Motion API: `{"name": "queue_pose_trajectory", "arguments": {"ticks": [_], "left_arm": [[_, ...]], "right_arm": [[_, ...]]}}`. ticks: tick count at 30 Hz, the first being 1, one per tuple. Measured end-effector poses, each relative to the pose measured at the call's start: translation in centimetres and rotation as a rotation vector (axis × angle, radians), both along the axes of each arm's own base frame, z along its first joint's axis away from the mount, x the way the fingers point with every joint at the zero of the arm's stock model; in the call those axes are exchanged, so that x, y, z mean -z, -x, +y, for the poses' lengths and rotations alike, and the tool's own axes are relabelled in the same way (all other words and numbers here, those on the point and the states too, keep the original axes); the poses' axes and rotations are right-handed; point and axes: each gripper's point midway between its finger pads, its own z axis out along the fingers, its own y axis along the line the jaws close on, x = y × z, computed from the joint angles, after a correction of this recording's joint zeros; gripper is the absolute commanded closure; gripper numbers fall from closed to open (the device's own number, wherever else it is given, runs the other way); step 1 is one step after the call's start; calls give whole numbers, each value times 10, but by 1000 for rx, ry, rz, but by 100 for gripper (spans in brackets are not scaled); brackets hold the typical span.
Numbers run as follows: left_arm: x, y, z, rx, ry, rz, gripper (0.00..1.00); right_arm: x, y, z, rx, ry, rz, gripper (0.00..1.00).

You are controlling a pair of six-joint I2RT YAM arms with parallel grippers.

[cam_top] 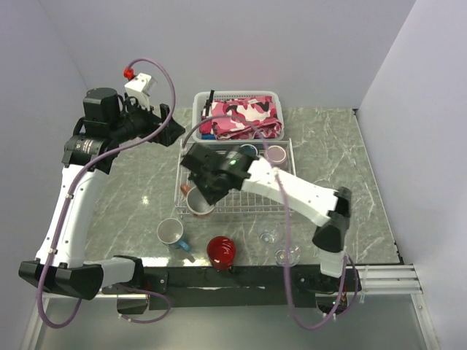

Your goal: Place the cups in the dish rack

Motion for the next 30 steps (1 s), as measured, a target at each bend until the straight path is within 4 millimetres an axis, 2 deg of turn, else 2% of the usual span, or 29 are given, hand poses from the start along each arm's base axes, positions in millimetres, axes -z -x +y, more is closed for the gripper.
{"name": "queue_pose_trajectory", "arguments": {"ticks": [3,7,12,15,21,24,27,30], "left_arm": [[-16,-1,-3,6,28,-27,4],[-38,-1,-10,38,80,-45,3],[-52,-4,-26,144,132,13,4],[-42,-2,-40,262,180,131,4],[15,14,-52,410,249,479,4],[33,23,-55,462,276,598,3],[40,29,-56,503,287,635,4],[31,34,-57,556,294,595,4]], "right_arm": [[-44,-5,-14,32,-90,-55,100],[-93,-8,-46,94,-210,-149,100],[-128,-7,-82,157,-285,-246,100],[-130,-16,-88,193,-262,-295,100],[-127,-39,-103,253,-153,-413,100],[-130,-45,-109,266,-127,-453,100],[-130,-45,-107,258,-138,-446,100],[-129,-42,-93,239,-219,-377,100]]}}
